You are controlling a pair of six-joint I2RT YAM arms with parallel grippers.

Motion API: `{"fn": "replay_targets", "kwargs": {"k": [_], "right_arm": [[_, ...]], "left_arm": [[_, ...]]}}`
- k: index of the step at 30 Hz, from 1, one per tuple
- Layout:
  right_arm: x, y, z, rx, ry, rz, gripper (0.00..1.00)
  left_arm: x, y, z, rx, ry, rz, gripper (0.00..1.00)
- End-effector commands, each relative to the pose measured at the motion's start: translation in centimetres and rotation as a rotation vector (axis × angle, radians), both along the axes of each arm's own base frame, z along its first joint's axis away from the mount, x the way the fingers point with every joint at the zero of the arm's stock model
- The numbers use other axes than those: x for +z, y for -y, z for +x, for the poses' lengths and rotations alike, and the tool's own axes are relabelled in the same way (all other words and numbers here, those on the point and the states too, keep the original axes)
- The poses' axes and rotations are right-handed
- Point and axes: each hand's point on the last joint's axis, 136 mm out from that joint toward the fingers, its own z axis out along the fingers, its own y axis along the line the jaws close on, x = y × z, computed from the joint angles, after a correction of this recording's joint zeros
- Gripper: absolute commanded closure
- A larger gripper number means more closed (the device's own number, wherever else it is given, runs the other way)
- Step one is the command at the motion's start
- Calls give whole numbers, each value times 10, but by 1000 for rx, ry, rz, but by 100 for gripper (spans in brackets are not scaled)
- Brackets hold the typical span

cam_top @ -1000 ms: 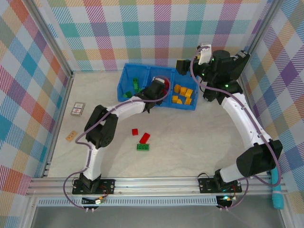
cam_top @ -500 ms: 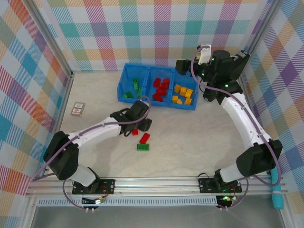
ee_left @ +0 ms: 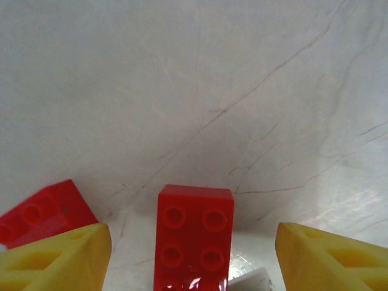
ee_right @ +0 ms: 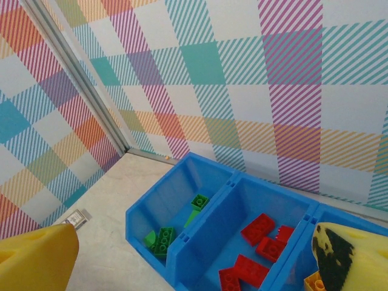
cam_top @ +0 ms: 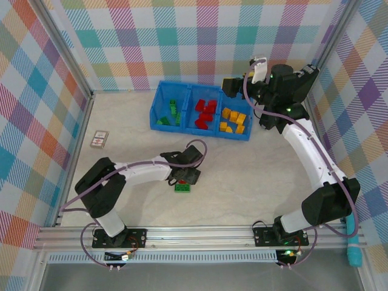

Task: Sort the legos into containers by color
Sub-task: Pick up the lego from the center of the table, then place the lego in the container.

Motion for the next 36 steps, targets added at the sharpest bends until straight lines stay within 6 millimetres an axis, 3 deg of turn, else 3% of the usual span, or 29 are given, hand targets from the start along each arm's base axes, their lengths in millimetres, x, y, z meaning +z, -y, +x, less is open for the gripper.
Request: {"fn": "replay_targets", "kwargs": {"k": [1, 5, 12, 17, 20, 25, 32, 36], "right_arm": [[20, 4, -7, 0, 69, 8, 1], [21, 5, -8, -4, 72, 8, 1], [21, 5, -8, -8, 73, 9, 1], [21, 6, -8, -12, 74, 7, 1], [21, 9, -6, -32, 74, 10, 1], [20, 9, -5, -33, 75, 4, 1], [19, 9, -4, -37, 79, -3, 1], [19, 10, -4, -41, 80, -7, 1]], "left_arm": [[-17, -8, -8, 33, -19, 54, 29], [-28, -7, -11, 39, -39, 74, 35], [-34, -8, -14, 54, -57, 81, 55], [-27, -12, -11, 55, -37, 107, 63], [-11, -9, 2, 45, 13, 118, 66], [35, 13, 49, 21, 146, 74, 70], [115, 51, 155, 91, 439, -149, 74], [138, 72, 207, 119, 553, -244, 74]]}}
